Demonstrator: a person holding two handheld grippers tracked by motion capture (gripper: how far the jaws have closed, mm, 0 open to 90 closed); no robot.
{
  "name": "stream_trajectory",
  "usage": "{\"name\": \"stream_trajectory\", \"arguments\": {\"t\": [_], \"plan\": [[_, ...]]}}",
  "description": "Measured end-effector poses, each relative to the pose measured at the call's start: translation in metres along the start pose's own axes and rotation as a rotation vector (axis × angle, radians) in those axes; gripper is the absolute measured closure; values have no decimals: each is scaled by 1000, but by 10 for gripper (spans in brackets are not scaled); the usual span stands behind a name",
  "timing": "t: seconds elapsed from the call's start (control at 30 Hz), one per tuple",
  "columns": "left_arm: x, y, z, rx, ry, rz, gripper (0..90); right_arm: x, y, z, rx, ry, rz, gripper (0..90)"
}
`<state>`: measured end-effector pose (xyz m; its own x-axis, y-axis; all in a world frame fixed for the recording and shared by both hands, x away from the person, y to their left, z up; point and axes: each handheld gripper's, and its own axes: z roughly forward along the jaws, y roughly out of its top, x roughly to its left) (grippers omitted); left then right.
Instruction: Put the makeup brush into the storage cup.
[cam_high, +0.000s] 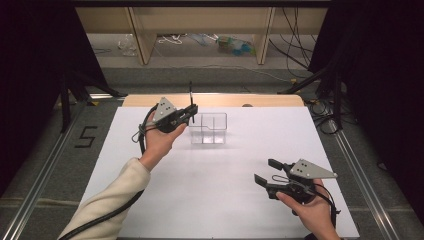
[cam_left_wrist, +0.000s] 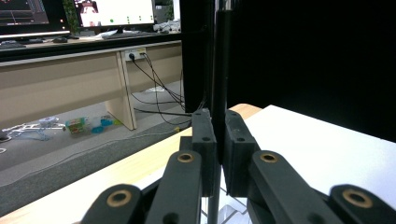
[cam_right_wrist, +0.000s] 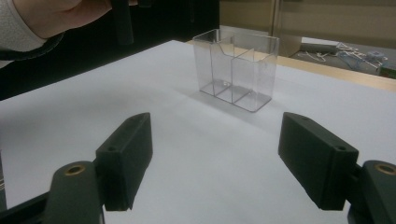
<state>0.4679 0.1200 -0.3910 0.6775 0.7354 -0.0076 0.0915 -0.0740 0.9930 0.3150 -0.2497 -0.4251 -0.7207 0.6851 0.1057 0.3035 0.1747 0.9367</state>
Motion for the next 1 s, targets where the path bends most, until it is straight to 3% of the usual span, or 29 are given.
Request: {"name": "stream_trajectory", "arguments": {"t": [1.0], "plan": [[7, -5, 12, 13, 11, 1, 848, 0, 0, 0, 7, 0, 8, 272]]}}
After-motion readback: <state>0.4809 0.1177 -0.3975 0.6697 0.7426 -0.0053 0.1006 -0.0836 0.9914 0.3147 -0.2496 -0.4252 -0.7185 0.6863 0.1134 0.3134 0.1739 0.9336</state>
